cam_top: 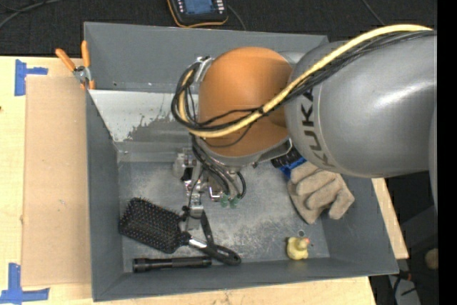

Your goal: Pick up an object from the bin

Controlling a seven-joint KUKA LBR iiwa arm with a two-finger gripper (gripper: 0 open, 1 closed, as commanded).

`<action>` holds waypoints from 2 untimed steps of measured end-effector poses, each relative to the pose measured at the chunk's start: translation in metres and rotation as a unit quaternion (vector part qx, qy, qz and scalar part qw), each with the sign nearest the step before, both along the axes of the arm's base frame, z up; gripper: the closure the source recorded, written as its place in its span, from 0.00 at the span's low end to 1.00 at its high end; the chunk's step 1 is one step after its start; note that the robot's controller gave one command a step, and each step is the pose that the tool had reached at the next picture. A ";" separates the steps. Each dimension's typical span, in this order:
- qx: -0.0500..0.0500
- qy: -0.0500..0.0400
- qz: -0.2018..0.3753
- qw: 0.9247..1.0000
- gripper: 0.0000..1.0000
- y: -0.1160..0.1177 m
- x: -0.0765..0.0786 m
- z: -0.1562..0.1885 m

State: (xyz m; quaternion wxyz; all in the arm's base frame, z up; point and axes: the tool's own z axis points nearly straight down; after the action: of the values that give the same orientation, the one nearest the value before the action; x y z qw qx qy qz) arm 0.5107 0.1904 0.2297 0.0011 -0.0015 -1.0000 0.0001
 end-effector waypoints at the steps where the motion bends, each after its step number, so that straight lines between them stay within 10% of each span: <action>1: 0.000 0.000 -0.081 0.997 0.00 0.020 0.007 -0.130; 2: 0.003 -0.006 -0.064 0.998 0.00 0.032 0.007 -0.068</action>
Offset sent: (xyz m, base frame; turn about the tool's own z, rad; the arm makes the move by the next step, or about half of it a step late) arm 0.0067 0.0325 -0.0697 0.1247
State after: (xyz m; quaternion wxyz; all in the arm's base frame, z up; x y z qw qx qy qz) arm 0.5179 0.2228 0.1621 -0.0048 -0.0650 -0.9979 -0.0025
